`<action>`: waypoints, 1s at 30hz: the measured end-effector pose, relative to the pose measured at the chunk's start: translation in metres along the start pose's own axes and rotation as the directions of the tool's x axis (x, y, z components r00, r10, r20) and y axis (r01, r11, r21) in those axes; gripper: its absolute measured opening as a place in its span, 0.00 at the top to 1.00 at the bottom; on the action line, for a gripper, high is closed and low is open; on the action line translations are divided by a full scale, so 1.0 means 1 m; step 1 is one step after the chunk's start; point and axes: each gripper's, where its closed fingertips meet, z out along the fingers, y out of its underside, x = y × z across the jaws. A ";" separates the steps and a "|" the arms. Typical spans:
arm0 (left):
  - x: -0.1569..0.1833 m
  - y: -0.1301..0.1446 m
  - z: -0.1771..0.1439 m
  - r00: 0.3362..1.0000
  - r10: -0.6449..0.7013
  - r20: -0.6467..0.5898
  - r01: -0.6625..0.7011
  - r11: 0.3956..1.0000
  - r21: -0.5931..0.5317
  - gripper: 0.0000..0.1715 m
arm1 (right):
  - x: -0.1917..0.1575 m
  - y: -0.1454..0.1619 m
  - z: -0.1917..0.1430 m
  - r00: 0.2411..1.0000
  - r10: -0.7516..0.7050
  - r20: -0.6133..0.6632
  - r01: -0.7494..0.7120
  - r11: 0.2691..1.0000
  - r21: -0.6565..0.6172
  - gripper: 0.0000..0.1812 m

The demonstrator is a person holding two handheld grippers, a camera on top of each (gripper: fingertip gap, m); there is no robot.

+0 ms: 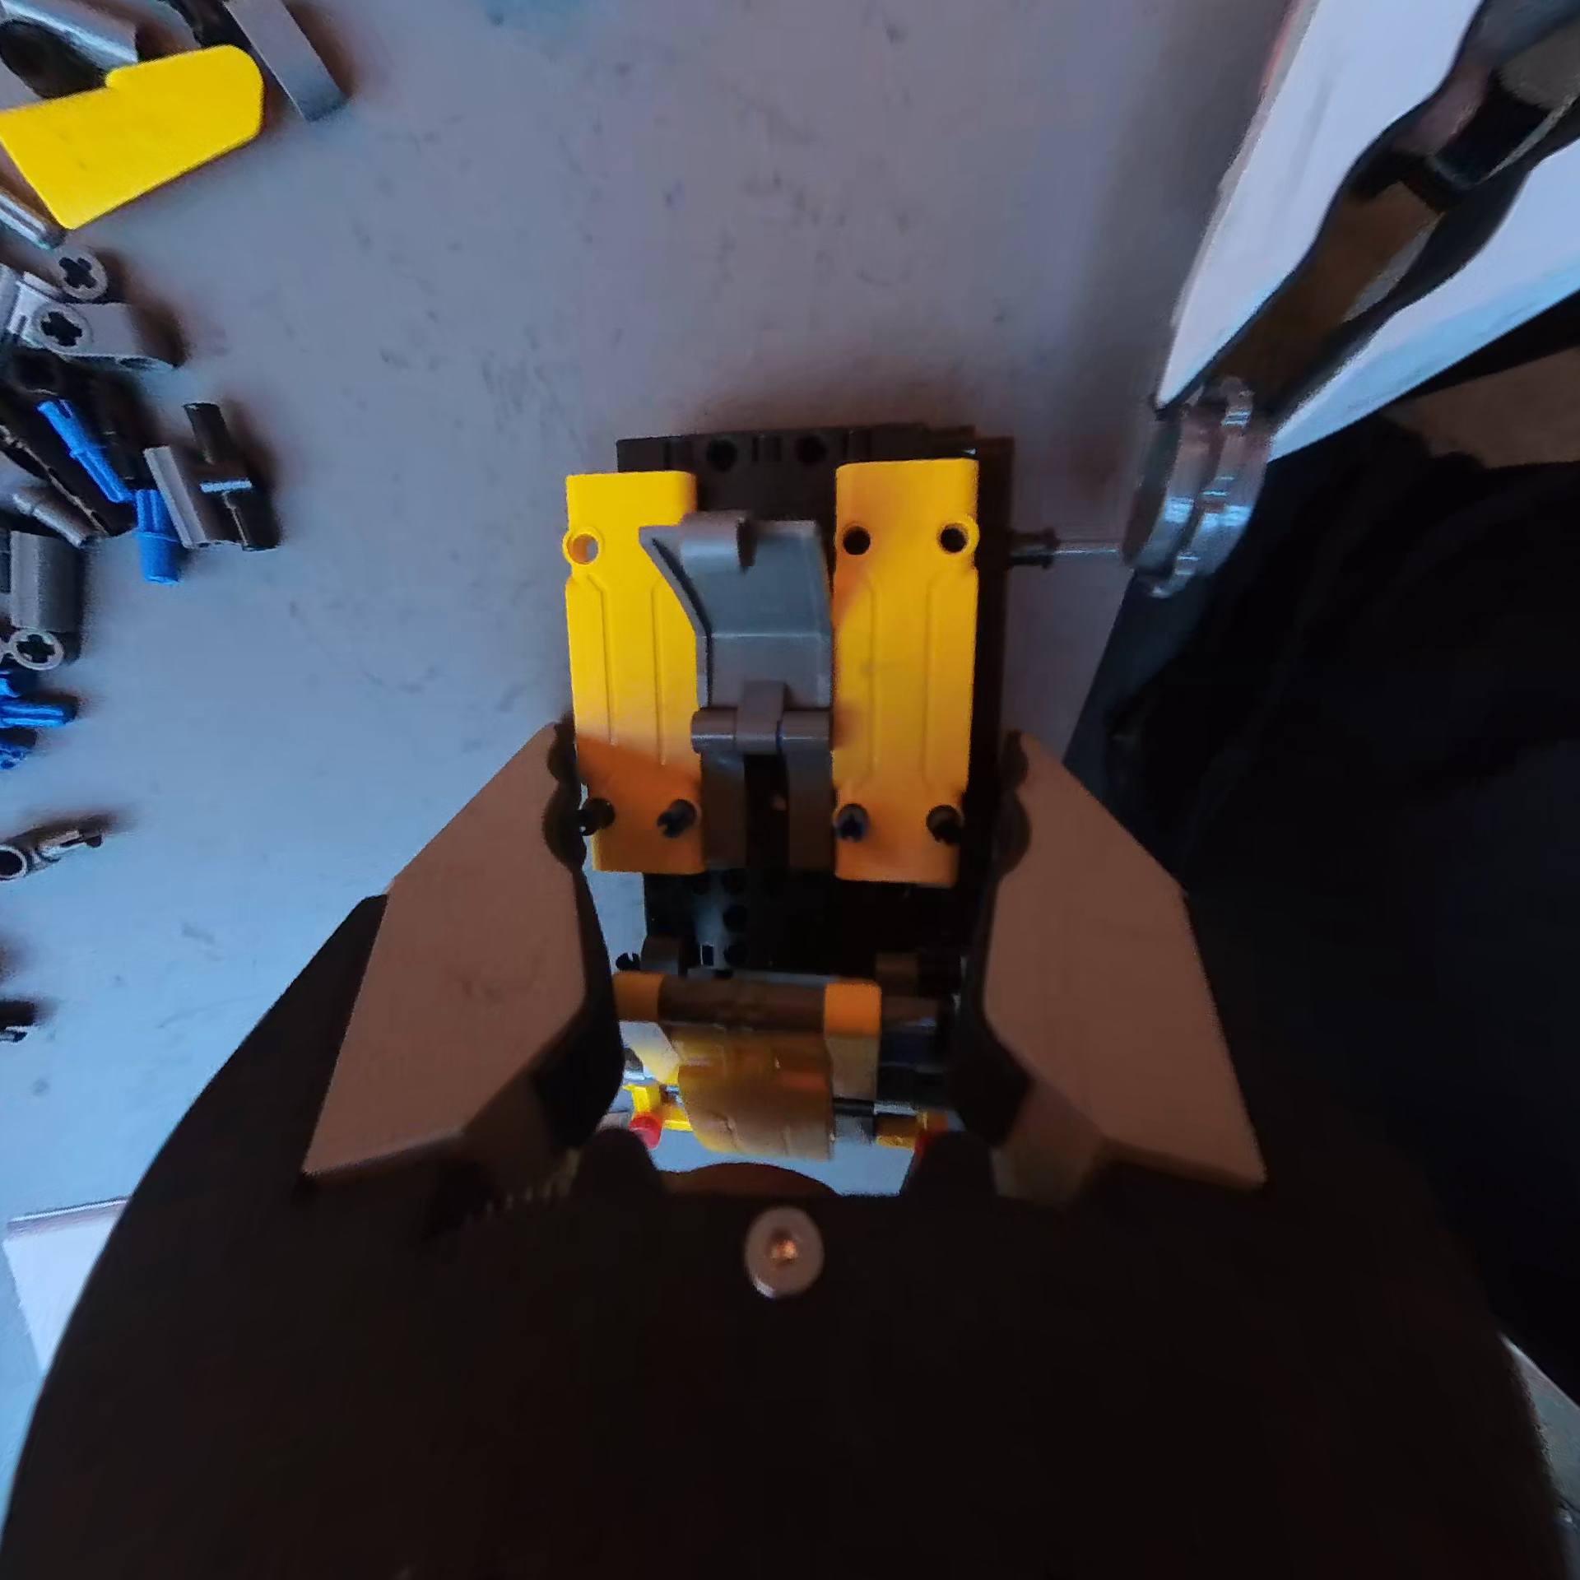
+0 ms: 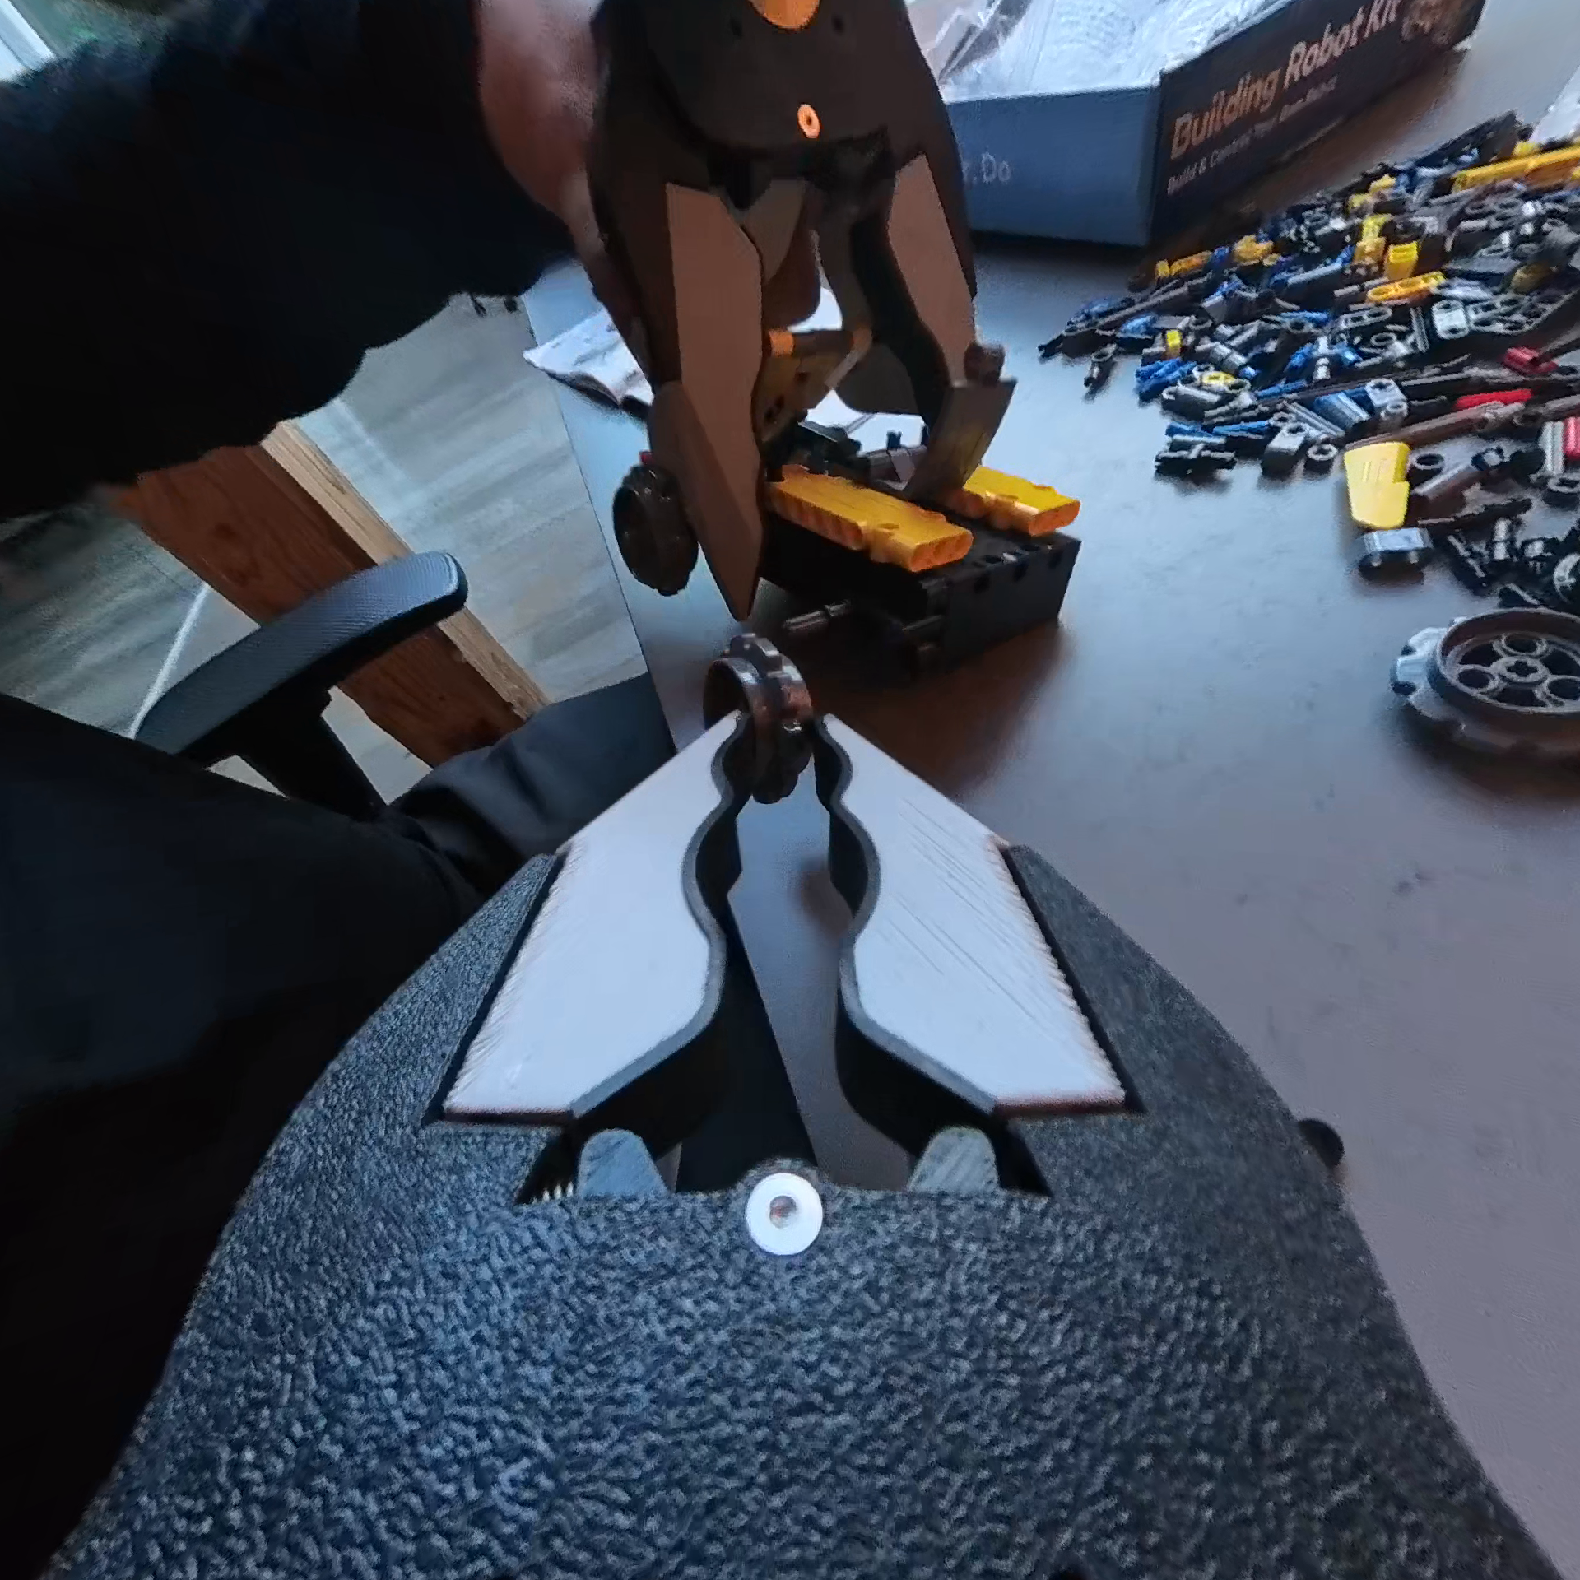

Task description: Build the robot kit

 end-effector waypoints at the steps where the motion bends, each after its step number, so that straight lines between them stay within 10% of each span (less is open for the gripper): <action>1: 0.000 0.000 0.000 1.000 0.008 0.003 -0.008 1.000 -0.009 0.44 | -0.002 -0.003 -0.001 1.000 -0.006 0.014 0.005 1.000 0.011 0.93; 30: -0.003 0.002 0.003 0.994 0.102 0.034 -0.100 0.993 -0.059 0.44 | -0.001 -0.011 0.017 0.995 -0.098 0.030 0.100 0.989 -0.108 0.93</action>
